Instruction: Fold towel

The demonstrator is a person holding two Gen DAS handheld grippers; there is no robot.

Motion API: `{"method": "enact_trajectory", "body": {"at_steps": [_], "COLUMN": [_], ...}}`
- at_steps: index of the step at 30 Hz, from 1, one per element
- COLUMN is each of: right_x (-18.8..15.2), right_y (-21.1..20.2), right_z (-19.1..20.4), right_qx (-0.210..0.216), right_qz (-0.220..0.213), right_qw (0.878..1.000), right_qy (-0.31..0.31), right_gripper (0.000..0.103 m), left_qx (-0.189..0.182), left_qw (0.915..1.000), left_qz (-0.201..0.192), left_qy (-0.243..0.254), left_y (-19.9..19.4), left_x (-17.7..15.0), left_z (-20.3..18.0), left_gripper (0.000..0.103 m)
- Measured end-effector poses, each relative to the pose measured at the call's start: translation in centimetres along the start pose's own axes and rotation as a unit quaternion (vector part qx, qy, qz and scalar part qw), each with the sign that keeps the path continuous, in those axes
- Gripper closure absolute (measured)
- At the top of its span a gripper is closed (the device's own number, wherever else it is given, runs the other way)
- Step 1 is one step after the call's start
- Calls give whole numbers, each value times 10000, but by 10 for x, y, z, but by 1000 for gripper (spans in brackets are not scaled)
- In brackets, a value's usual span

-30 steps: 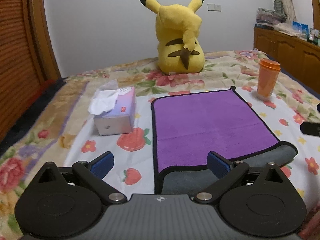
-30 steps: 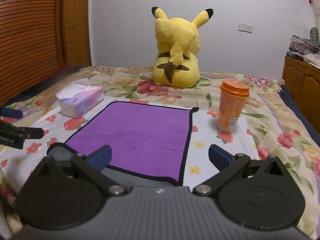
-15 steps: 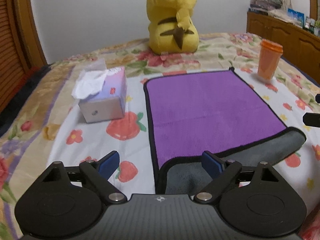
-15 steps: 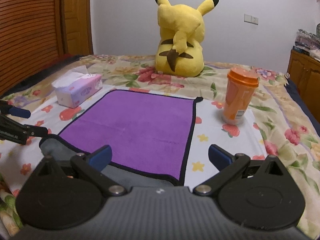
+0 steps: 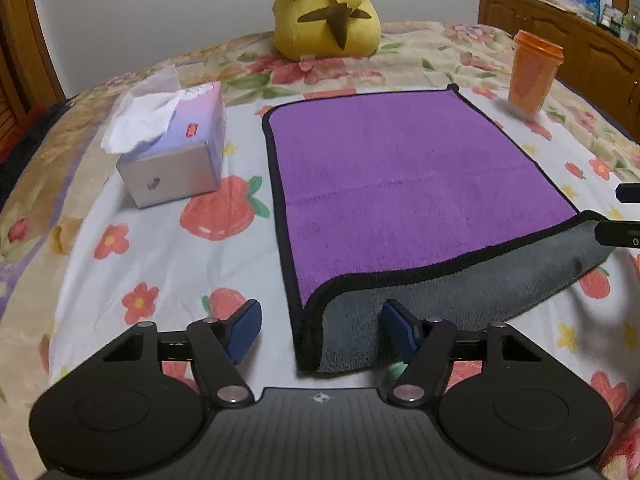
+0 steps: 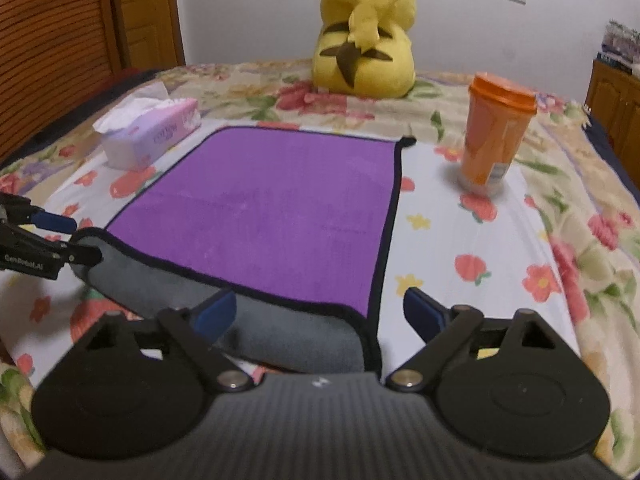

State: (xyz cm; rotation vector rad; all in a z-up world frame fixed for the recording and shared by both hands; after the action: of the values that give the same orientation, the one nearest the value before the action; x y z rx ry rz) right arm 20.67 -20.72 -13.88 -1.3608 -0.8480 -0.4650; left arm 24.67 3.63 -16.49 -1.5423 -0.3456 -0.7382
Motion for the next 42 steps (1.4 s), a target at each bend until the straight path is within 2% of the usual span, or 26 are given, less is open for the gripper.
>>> {"method": "enact_trajectory", "body": {"at_steps": [3, 7, 13, 18, 21, 26, 31, 35, 38, 42], "right_x": [-4, -8, -14, -17, -16, -15, -17, -18, -18, -20], "right_y": [4, 11, 15, 18, 16, 15, 19, 22, 23, 25], "right_z": [0, 0, -2, -3, -4, -6, -10, -15, -19, -21], "right_qx": [46, 155, 302, 371, 419, 489, 464, 439, 398, 385], "right_qz": [107, 307, 509, 592, 556, 530, 598, 633, 649, 724], "right_qw": [9999, 9994, 9980, 9971, 9968, 9964, 9959, 9956, 9956, 9951], "right_qy": [5, 72, 242, 315, 381, 455, 487, 527, 544, 549], "right_gripper": [13, 14, 21, 27, 33, 50, 59, 73, 80, 81], "left_qx": [-41, -142, -227, -235, -246, -266, -283, -297, -309, -267], "left_qw": [10000, 9998, 9996, 9995, 9994, 9993, 9992, 9992, 9991, 9992], "left_qz": [68, 140, 146, 179, 182, 191, 181, 160, 151, 136], "left_qy": [-43, -81, -104, -139, -162, -174, -227, -235, -237, -267], "left_y": [2, 2, 2, 3, 2, 2, 1, -1, -1, -1], "left_x": [-2, -3, -4, -5, -5, -5, -5, -4, -4, -3], "left_z": [1, -1, -4, -5, -4, -4, -3, -3, -4, -3], "left_gripper": [38, 52, 61, 61, 62, 70, 82, 86, 89, 89]}}
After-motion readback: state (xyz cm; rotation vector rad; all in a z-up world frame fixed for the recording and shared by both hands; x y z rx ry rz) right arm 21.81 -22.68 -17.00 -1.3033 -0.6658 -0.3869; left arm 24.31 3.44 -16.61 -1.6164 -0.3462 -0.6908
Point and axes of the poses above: each gripper's, at about its wrist camera, not at the fingertips, and y roughly the way its jaws point, z to its left, x to its top, the point moved 7 cm from there along y, roughly the way its jaws point, and after that the axes turned 3 degrees about -y, right-handed, at the moved point
